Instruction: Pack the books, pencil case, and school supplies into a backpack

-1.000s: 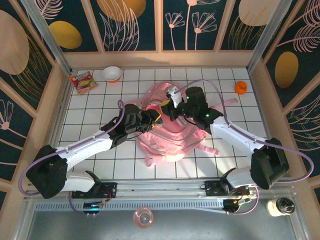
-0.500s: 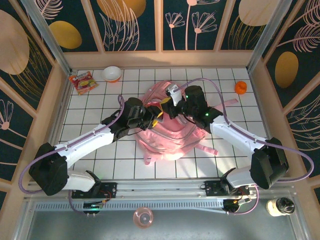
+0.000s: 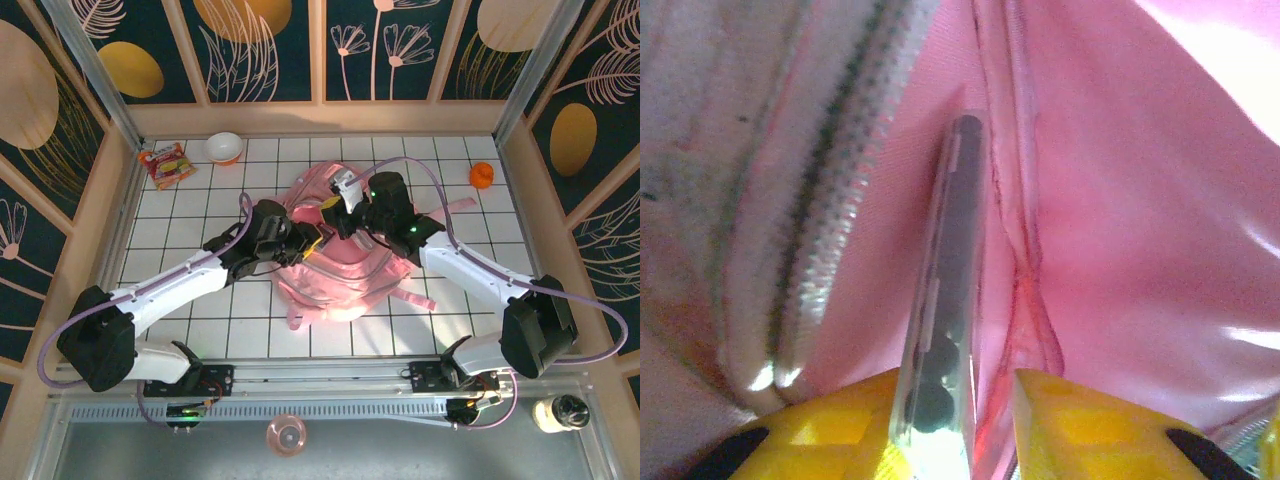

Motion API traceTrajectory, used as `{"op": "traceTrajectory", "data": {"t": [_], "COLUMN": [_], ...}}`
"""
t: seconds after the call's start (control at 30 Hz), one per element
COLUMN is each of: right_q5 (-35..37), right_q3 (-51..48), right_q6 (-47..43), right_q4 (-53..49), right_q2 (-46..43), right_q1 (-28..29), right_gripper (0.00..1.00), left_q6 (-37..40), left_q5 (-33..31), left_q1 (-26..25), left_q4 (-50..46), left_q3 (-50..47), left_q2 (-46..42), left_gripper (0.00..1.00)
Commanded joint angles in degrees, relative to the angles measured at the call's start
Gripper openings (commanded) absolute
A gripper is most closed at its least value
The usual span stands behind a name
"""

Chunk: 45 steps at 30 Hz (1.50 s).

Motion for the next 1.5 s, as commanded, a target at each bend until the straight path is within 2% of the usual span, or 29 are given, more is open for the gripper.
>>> {"op": "traceTrajectory", "data": {"t": [0.0,0.13,0.33,0.6,0.67,0.77,0.87,0.97,1.03,1.13,1.2,1.33,1.47], "right_q5": [-1.2,-1.1,-2.6,-17.9,-24.0,-28.9,-29.7,-29.1,-29.0,-29.5,-30.4,-32.2,-32.8], "right_q3": [1.9,1.8,1.1,0.7,1.1,2.4,3.5,2.9,2.0,-0.2,-1.6,-3.0,-4.0], "right_q6": [-1.3,-1.5,-2.8,-5.1,-5.9,-8.7,-14.5,-19.7,-23.7,-29.3,-31.6,-35.1,-36.8], "right_q4": [6.5,6.2,4.4,-0.2,-1.6,-6.4,-14.1,-20.2,-23.9,-26.4,-26.7,-26.8,-26.4], "right_q2": [-3.3,-3.6,-5.1,-8.3,-9.3,-10.6,-11.7,-12.3,-12.2,-11.8,-11.4,-10.9,-11.1], "right_q1": [0.3,0.3,-0.3,-4.7,-5.4,-9.1,-10.7,-12.3,-12.7,-12.7,-12.6,-12.7,-12.8], "right_gripper": [0.0,0.0,0.0,0.0,0.0,0.0,0.0,0.0,0.0,0.0,0.0,0.0,0.0], "left_q6": [4.0,4.4,7.7,15.7,19.5,28.2,41.0,52.3,58.9,66.1,75.7,97.6,114.3], "left_q5": [-1.1,-2.4,-7.3,-12.8,-13.2,-14.3,-13.9,-12.3,-4.7,12.0,20.4,27.9,28.5], "left_q1": [-0.3,-0.2,-0.3,0.1,0.2,0.4,0.5,1.1,4.1,9.8,10.8,10.8,10.8], "left_q4": [-1.4,-1.2,-5.1,-6.7,-5.8,-4.4,-2.0,-0.8,1.9,7.2,6.8,0.9,-5.1], "left_q3": [0.1,0.2,1.7,3.1,2.8,3.1,2.2,-0.2,-3.2,-8.5,-9.5,-9.5,-8.6], "left_q2": [-2.1,-2.5,-5.0,-10.1,-11.5,-13.4,-15.7,-18.0,-19.3,-19.6,-18.4,-16.2,-13.5], "left_gripper": [0.27,0.26,0.41,0.51,0.52,0.57,0.62,0.74,0.77,0.8,0.81,0.8,0.82]}}
